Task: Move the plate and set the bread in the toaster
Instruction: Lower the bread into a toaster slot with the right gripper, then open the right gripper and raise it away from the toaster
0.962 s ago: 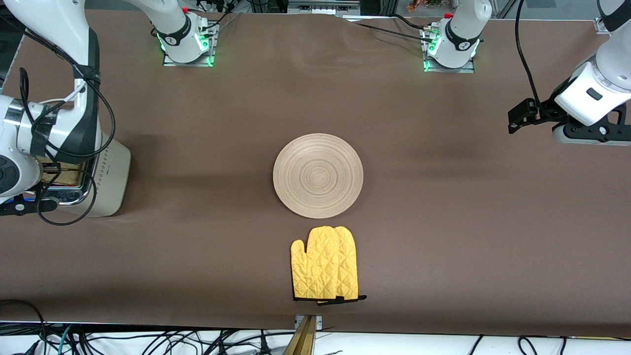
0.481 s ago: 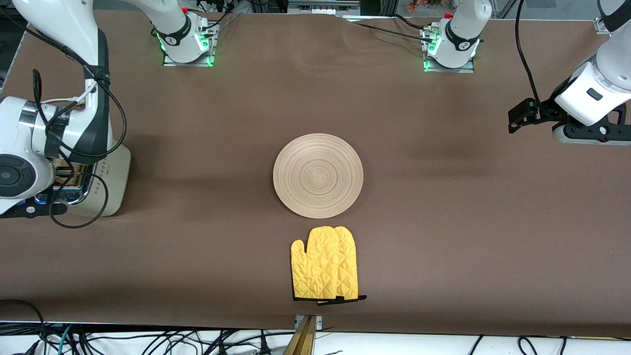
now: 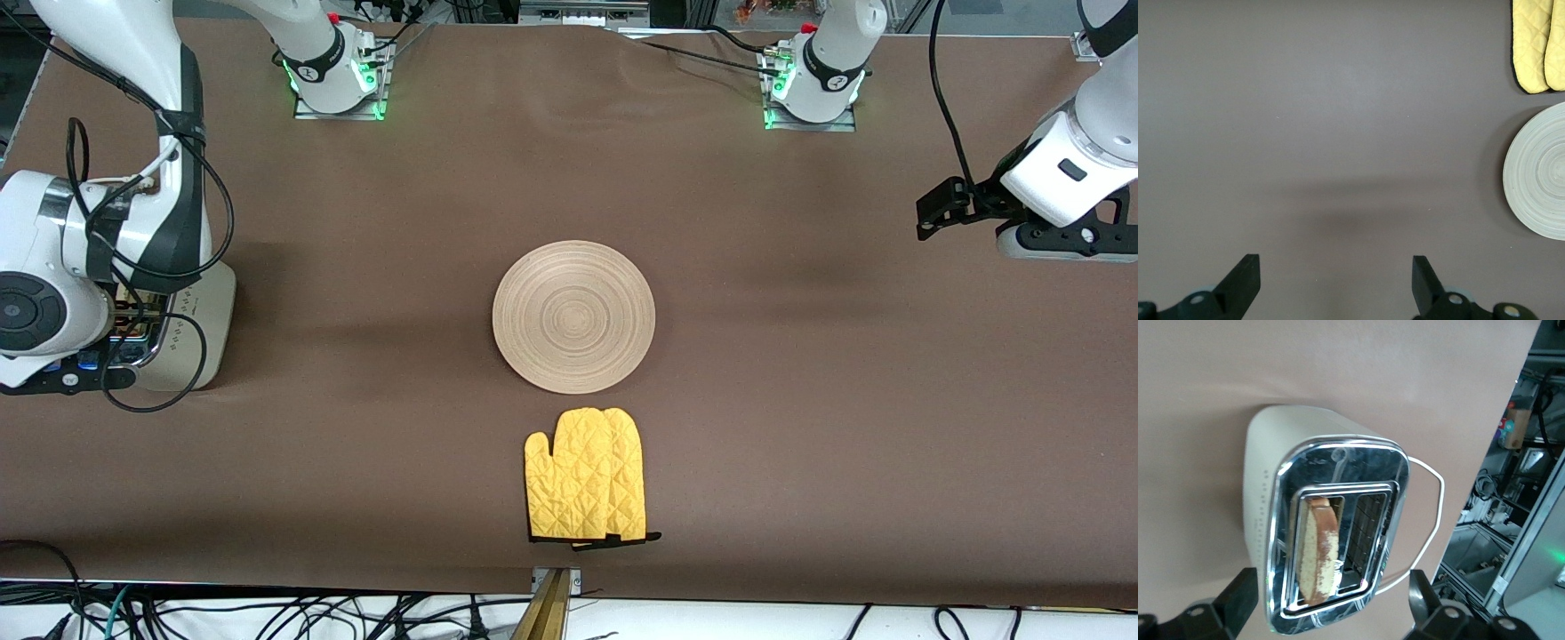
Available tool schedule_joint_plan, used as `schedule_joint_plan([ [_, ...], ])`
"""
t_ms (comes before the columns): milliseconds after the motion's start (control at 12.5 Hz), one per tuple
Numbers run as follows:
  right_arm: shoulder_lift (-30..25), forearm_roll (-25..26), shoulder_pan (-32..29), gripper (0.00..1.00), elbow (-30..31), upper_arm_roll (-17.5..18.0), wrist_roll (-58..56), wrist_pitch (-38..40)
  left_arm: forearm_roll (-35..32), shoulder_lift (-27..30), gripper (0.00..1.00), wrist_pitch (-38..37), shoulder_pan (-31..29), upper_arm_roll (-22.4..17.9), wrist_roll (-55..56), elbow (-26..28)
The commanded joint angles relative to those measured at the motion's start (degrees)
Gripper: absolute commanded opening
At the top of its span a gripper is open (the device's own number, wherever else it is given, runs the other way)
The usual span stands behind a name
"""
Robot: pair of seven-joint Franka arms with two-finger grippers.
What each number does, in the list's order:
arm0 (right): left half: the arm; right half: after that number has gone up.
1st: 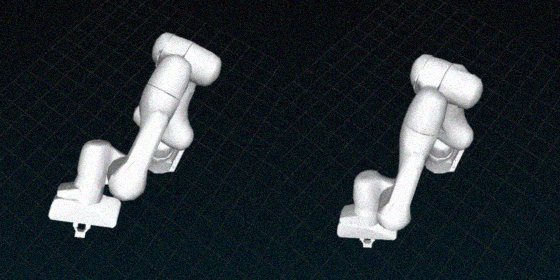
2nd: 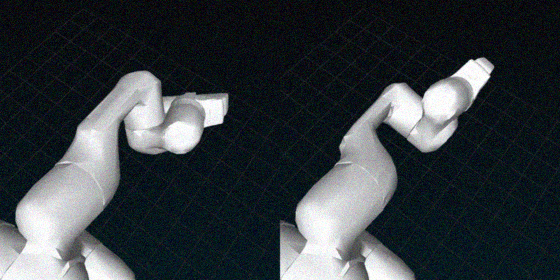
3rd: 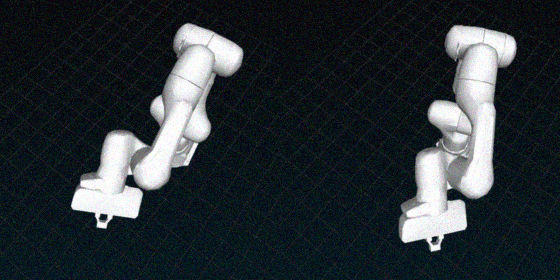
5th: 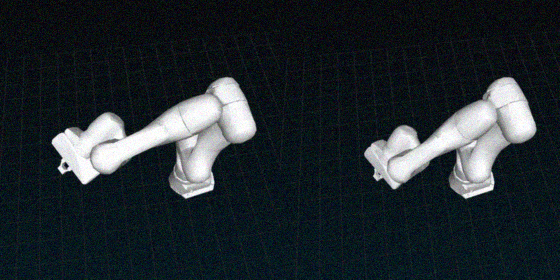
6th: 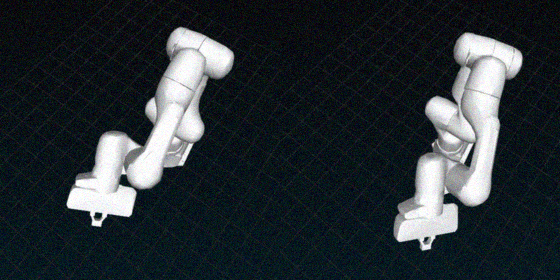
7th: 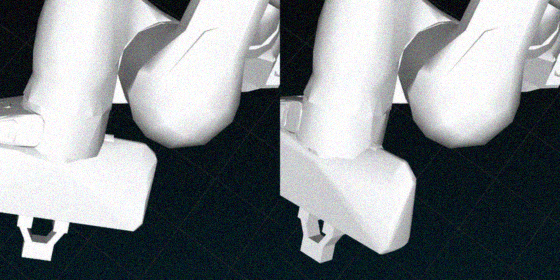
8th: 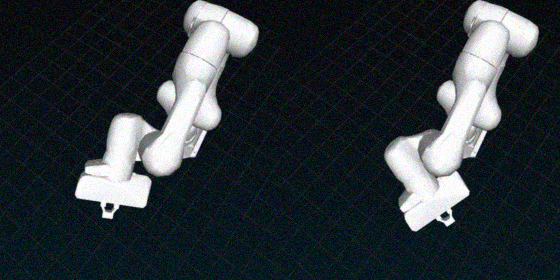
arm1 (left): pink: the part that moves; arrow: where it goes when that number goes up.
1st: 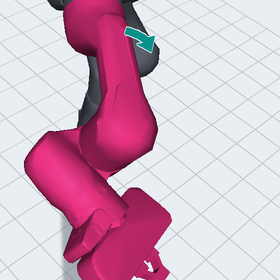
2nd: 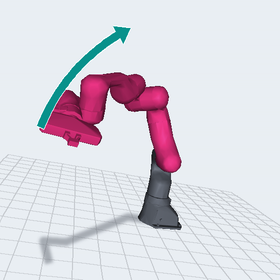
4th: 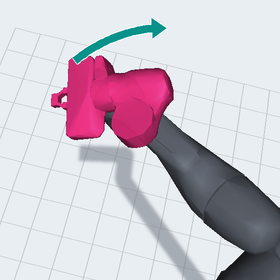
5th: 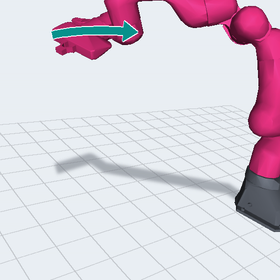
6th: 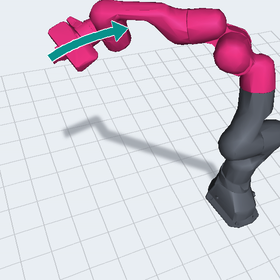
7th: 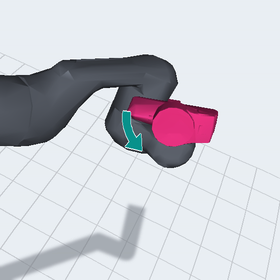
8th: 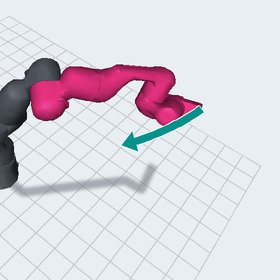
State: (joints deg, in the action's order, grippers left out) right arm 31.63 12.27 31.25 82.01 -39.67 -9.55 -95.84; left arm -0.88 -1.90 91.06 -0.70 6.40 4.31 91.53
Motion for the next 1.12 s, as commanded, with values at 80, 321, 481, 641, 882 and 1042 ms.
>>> schedule_joint_plan([
  [80, -6.39, -7.15, 1.79, 1.0, 0.34, -0.05, -3.97, 0.56, -1.23, -0.65, 1.0, -2.38, -0.18, -0.42, 0.61, -1.8],
  [321, -11.67, -16.89, 4.61, 1.0, 0.43, 0.3, -4.6, 3.89, -1.41, -0.73, 1.0, -2.3, -0.1, -0.16, 0.61, -1.8],
  [481, -14.04, -20.34, 6.45, 1.0, 0.43, 0.3, -4.43, 6.27, -1.41, -0.73, 1.0, -2.29, -0.1, -0.07, 0.61, -1.8],
  [641, -15.8, -22.02, 8.3, 1.0, 0.43, 0.3, -3.55, 8.29, -1.32, -0.73, 1.0, -2.29, -0.1, -0.07, 0.7, -1.8],
  [882, -16.78, -22.11, 8.39, 1.0, 0.78, 0.65, -3.81, 8.56, -1.32, -0.73, 1.0, -2.29, -0.01, -0.07, 0.61, -1.8],
  [1042, -16.95, -22.02, 6.83, 1.0, 0.95, 3.35, -3.2, 8.65, -1.32, -0.73, 1.0, -2.29, -0.01, -0.16, -0.08, -1.88],
])
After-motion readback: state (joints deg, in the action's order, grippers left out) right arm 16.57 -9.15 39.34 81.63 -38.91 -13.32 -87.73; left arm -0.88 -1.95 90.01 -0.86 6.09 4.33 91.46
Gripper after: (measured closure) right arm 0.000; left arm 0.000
